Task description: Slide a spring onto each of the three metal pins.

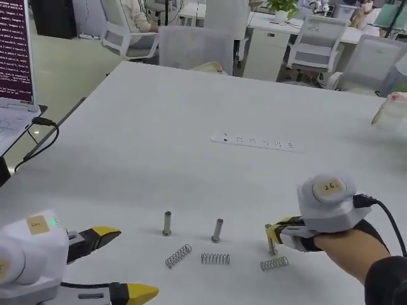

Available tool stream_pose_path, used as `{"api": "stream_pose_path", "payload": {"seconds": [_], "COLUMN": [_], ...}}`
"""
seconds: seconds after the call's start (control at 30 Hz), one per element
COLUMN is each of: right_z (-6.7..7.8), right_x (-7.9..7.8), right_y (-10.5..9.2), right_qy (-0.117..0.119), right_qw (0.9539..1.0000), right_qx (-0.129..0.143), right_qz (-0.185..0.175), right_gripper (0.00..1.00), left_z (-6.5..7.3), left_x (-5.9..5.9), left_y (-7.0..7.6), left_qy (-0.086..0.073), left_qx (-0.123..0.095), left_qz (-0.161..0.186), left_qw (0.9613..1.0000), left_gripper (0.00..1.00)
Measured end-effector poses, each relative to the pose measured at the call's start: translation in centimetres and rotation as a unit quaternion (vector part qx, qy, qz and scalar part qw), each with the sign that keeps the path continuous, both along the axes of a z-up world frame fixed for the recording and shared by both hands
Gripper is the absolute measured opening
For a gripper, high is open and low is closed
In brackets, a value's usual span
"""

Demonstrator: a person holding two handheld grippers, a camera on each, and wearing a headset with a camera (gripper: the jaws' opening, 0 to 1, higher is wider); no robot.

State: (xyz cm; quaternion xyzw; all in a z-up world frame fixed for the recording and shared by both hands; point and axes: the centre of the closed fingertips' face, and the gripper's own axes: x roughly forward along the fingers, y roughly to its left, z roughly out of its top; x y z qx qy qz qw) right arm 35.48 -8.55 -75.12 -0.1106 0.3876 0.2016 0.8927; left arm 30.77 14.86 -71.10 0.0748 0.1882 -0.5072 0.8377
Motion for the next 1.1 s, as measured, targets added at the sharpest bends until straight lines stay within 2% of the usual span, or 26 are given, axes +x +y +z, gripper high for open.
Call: {"api": "stream_pose_path", "payload": {"seconds": [0.7, 1.1], "right_z": [0.3, 0.5], "right_x": [0.9, 0.4], "right_y": [0.3, 0.0], "right_qy": [-0.015, -0.024], "right_qw": [0.9999, 0.9996], "right_qx": [0.007, 0.012], "right_qz": [0.004, 0.002], "right_gripper": [0.05, 0.05], "left_z": [0.0, 0.0], "left_x": [0.2, 0.1], "left_y": [0.3, 0.2], "left_qy": [-0.002, -0.003], "left_qx": [0.000, 0.004], "left_qz": [0.004, 0.001], "left_qw": [1.0000, 1.0000], "left_gripper": [0.66, 0.66]}}
